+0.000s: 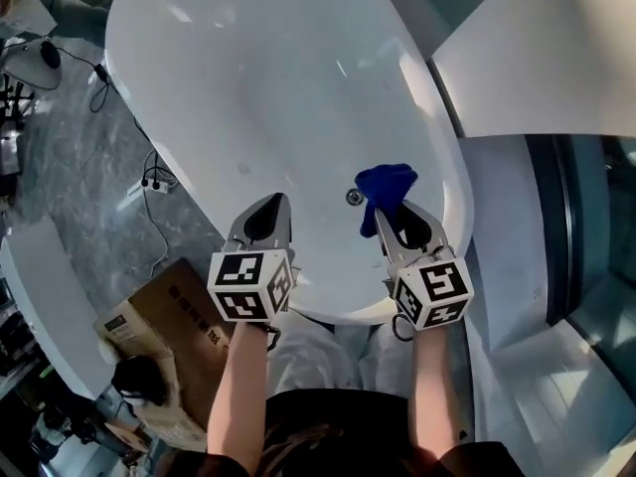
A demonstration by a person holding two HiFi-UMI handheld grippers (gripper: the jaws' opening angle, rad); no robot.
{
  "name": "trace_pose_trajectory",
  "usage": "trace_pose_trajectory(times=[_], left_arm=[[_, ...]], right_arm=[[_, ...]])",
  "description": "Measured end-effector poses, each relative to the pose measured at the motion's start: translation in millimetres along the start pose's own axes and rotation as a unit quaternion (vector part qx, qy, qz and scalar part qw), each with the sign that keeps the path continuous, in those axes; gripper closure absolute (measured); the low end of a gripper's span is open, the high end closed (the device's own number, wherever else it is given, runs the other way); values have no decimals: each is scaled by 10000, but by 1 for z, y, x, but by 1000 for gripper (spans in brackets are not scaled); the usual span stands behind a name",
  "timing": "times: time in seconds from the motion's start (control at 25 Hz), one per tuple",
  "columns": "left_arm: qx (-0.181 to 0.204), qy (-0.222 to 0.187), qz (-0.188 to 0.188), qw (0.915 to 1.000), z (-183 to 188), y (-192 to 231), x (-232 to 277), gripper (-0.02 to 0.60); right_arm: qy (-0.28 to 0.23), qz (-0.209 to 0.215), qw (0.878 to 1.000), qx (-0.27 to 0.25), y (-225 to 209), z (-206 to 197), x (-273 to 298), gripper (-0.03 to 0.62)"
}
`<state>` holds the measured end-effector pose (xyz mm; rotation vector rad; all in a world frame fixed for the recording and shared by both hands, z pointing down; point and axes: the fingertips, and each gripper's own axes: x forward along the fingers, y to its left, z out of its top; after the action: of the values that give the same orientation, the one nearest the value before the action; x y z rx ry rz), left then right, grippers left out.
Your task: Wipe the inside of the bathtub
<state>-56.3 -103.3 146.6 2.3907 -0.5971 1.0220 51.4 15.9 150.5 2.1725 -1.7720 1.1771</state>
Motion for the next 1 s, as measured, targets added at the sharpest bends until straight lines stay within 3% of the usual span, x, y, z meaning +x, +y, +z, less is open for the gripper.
trace_pose_trajectory(times=[0.36,0.6,1.0], left_arm=[[359,735,-353,9960,-63,27,90,577],[-23,1054,-424,9935,-107,54,144,577],[667,1678,-758,9806,-164,86,207,577]], right_arm=[[627,131,9973,-364,-38,-80,82,487],[805,139,9963,-275,-53,-136,134,487],[1267,494,9906,-127,-44,-224,203,487]])
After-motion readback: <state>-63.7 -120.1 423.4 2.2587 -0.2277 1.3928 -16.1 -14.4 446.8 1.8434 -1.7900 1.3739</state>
